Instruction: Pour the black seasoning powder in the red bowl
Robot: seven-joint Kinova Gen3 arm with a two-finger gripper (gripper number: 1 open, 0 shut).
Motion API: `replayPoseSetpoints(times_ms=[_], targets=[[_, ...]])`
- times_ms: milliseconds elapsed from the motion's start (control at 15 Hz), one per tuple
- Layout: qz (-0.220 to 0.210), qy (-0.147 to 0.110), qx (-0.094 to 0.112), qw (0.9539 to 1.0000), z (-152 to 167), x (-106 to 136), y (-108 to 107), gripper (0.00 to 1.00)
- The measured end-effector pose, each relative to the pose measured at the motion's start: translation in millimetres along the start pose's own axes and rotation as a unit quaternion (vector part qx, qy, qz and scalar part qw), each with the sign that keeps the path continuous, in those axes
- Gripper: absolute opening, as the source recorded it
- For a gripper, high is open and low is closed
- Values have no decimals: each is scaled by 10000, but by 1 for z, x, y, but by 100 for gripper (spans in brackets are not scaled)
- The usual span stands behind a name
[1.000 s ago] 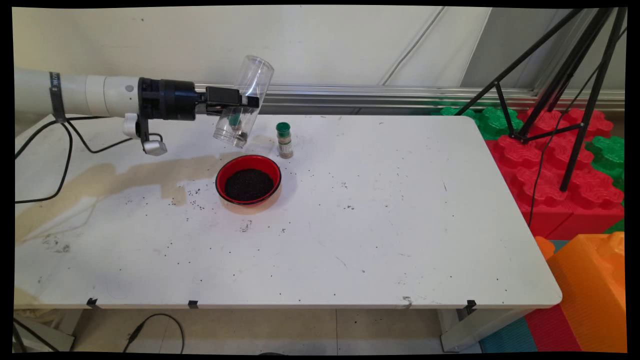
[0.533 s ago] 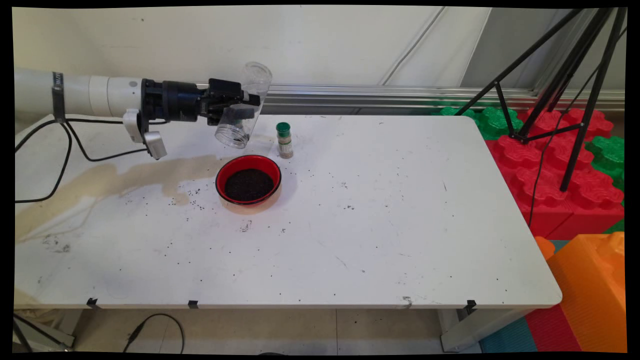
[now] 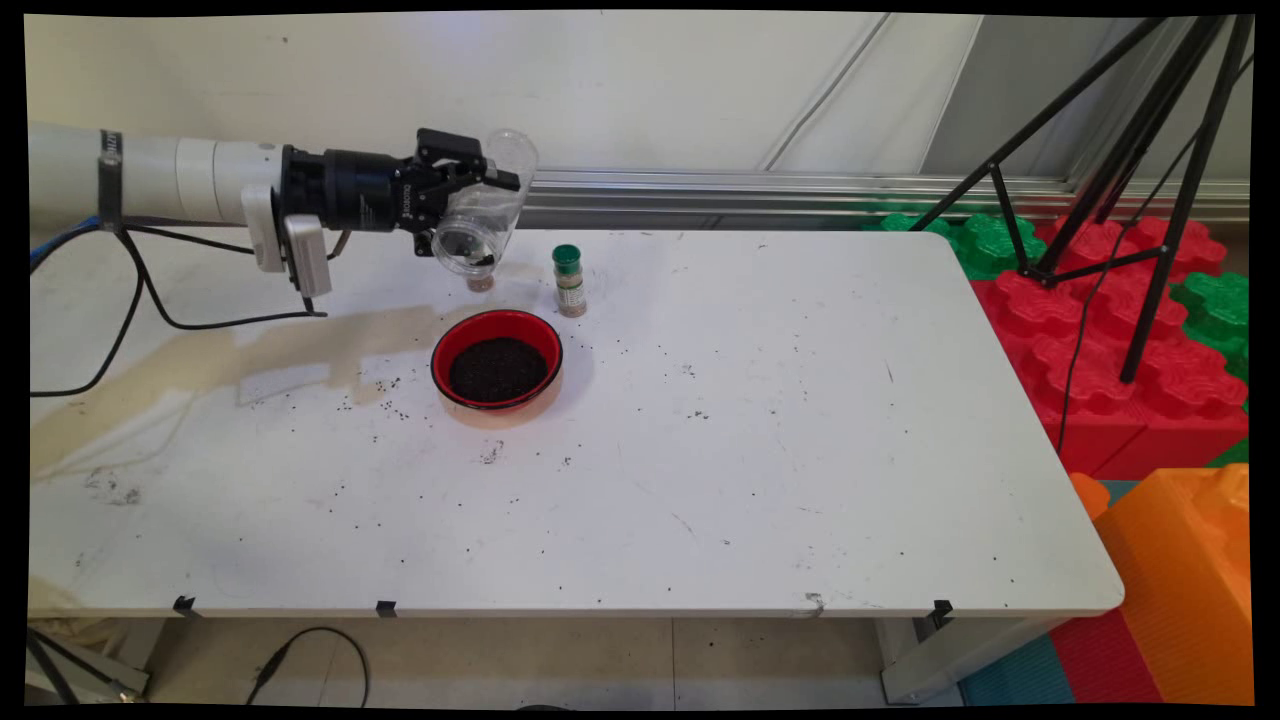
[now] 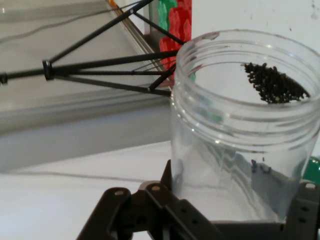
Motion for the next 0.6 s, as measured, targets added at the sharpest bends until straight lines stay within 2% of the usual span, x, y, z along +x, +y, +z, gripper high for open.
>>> replayPoseSetpoints(times_ms=[133,333,600], targets=[[-450,-23,-31,9990,-1,-2,-3,0],[-1019,-47,-75,9948,-2,-3,-7,0],[-1662,-69,-126,9860,-5,-5,-13,0]])
